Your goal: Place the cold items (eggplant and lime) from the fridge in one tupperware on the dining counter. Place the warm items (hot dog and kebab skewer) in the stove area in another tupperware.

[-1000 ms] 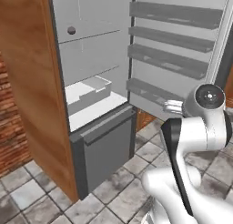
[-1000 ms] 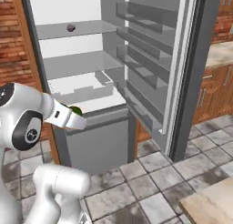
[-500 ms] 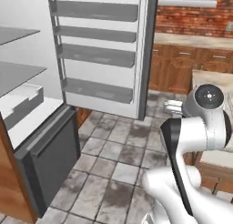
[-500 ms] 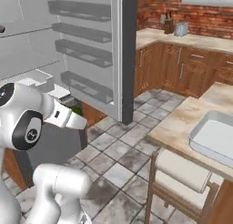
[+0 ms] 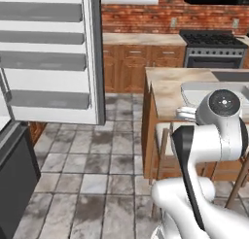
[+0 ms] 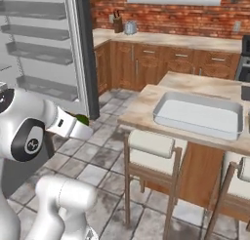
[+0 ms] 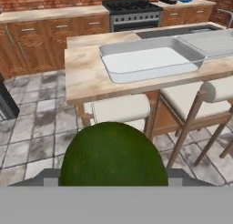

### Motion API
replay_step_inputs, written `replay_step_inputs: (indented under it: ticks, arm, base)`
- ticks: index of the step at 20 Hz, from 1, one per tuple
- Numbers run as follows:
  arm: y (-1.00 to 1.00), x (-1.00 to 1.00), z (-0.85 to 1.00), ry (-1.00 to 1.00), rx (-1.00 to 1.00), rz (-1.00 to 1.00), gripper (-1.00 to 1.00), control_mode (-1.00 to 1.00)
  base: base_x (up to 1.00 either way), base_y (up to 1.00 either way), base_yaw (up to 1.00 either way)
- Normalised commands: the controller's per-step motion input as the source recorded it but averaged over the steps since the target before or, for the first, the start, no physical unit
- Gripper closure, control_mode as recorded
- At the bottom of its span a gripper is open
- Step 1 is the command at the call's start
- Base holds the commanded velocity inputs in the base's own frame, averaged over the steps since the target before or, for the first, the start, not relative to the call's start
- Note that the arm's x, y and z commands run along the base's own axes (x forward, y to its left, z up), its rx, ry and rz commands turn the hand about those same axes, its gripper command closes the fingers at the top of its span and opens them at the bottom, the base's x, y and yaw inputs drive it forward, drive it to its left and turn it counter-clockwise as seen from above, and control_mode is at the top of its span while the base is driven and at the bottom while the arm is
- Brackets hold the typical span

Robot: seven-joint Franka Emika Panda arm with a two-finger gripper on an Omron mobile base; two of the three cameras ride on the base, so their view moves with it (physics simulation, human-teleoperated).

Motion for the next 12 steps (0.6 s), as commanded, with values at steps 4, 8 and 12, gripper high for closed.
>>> replay_step_inputs:
  ticks: [4, 8, 12]
  arm:
    - [0.0, 0.0, 0.0, 0.0, 0.0, 0.0, 1.0, 1.0]
    - [0.0, 0.0, 0.0, 0.0, 0.0, 0.0, 1.0, 1.0]
    - [0.0, 0.0, 0.0, 0.0, 0.0, 0.0, 1.0, 1.0]
  base:
    - [-0.02, -0.87, -0.11]
    - [-0.23, -1.0, -0.05]
    - [-0.16, -0.98, -0.05]
